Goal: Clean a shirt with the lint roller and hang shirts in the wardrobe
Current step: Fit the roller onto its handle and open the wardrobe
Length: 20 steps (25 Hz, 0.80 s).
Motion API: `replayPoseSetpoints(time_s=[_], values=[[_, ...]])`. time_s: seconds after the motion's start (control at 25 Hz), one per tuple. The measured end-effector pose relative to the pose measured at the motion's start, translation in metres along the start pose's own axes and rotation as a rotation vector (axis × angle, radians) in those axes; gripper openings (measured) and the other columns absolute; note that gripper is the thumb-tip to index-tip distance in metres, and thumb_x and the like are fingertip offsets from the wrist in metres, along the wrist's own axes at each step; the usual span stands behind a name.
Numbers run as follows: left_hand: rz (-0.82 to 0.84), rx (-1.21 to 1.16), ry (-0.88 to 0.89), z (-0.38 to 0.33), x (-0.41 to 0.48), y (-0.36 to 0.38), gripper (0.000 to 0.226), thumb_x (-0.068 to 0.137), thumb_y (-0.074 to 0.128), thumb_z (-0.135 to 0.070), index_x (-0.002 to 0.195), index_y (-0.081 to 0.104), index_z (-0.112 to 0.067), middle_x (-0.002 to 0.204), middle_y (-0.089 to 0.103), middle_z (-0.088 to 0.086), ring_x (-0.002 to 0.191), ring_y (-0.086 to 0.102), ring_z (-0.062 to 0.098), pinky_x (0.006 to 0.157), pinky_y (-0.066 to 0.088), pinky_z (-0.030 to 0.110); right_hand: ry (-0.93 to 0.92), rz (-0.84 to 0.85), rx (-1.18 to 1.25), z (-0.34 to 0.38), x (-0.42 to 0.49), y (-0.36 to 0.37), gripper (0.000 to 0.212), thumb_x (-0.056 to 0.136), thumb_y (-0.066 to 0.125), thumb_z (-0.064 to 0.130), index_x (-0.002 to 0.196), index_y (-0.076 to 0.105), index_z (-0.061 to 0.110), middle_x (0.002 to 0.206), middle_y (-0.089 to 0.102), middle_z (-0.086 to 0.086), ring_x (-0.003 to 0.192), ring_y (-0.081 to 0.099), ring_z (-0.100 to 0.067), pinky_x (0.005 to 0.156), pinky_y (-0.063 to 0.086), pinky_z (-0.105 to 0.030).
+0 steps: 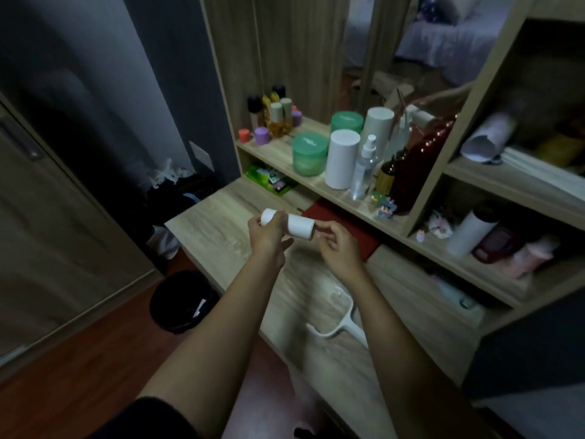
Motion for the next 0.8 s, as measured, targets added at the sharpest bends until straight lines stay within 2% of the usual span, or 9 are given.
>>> replayPoseSetpoints(time_s=[0.12,0.2,0.24,0.32,0.4,0.52,0.64,0.68,0.8], values=[[0.019,0.04,-0.092,0.036,0.008,-0.002,0.052,0.084,0.062,-0.008,0.131,0.04,-0.01,0.118,0.058,0.018,0.096,0.061,0.031,0.063,0.054,0.035,0.079,-0.006,-0.013,-0.026,-0.016,-0.008,0.027,0.088,0.051,0.001,0.113,0.06,0.008,0.108,0.061,0.002,0.094,0.06,-0.006,0.075,0.045,-0.004],[0.032,0.013,-0.157,0.053,0.011,-0.004,0.052,0.085,0.062,-0.008,0.132,0.04,-0.008,0.117,0.058,0.019,0.096,0.062,0.031,0.07,0.056,0.038,0.138,-0.01,0.04,-0.034,-0.025,-0.013,0.027,0.089,0.048,0.0,0.113,0.058,0.01,0.105,0.061,0.006,0.091,0.059,0.0,0.074,0.044,-0.002],[0.042,-0.016,-0.197,0.062,0.012,-0.005,0.046,0.086,0.062,-0.009,0.128,0.044,-0.007,0.112,0.058,0.017,0.097,0.062,0.031,0.074,0.056,0.04,0.177,-0.019,0.09,-0.039,-0.03,-0.015,0.027,0.09,0.047,0.0,0.113,0.056,0.01,0.104,0.061,0.005,0.091,0.058,0.003,0.073,0.044,-0.002],[0.081,-0.063,-0.264,0.074,0.011,-0.007,0.021,0.088,0.058,-0.009,0.108,0.053,-0.007,0.1,0.057,0.012,0.092,0.061,0.027,0.077,0.055,0.04,0.231,-0.078,0.177,-0.047,-0.035,-0.022,0.027,0.09,0.047,-0.001,0.113,0.054,0.012,0.104,0.061,0.002,0.092,0.057,0.001,0.073,0.044,-0.002],[0.099,-0.092,-0.306,0.083,0.01,-0.009,0.004,0.09,0.055,-0.01,0.092,0.053,-0.013,0.093,0.055,0.009,0.087,0.059,0.022,0.075,0.053,0.037,0.282,-0.147,0.148,-0.057,-0.04,-0.029,0.024,0.091,0.049,0.005,0.113,0.053,0.014,0.105,0.062,-0.003,0.092,0.058,-0.005,0.069,0.044,-0.004],[0.107,-0.098,-0.325,0.09,0.013,-0.011,0.008,0.09,0.055,-0.012,0.098,0.052,-0.012,0.096,0.055,0.009,0.086,0.058,0.021,0.071,0.053,0.034,0.437,-0.158,-0.231,-0.085,-0.05,-0.036,0.027,0.091,0.052,0.029,0.113,0.054,0.014,0.11,0.062,-0.008,0.097,0.058,-0.02,0.074,0.047,-0.025],[0.095,-0.116,-0.338,0.091,0.014,-0.011,0.009,0.09,0.056,-0.012,0.098,0.052,-0.012,0.095,0.055,0.009,0.086,0.058,0.021,0.074,0.053,0.035,0.634,0.04,-0.634,-0.117,-0.068,-0.032,0.066,0.082,0.04,0.063,0.119,0.052,0.009,0.122,0.056,-0.016,0.109,0.055,-0.031,0.091,0.047,-0.043],[0.093,-0.125,-0.342,0.09,0.014,-0.011,0.007,0.09,0.055,-0.013,0.096,0.052,-0.013,0.094,0.054,0.008,0.086,0.057,0.021,0.075,0.053,0.035,0.671,0.11,-0.712,-0.124,-0.073,-0.029,0.072,0.082,0.033,0.067,0.12,0.053,0.009,0.123,0.056,-0.016,0.111,0.054,-0.033,0.093,0.046,-0.045],[0.088,-0.132,-0.354,0.085,0.012,-0.014,0.013,0.09,0.055,-0.014,0.102,0.052,-0.011,0.096,0.053,0.008,0.086,0.054,0.022,0.075,0.053,0.034,0.638,0.196,-0.767,-0.127,-0.081,-0.021,0.063,0.089,0.023,0.059,0.117,0.057,0.013,0.12,0.061,-0.015,0.109,0.057,-0.034,0.093,0.046,-0.046]])
Point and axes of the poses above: each hand's wrist, its own x-axis towards the middle knuckle, its own y-axis out of the palm, z = x × y, the point moved 1 cm from there along x, towards the middle knuckle
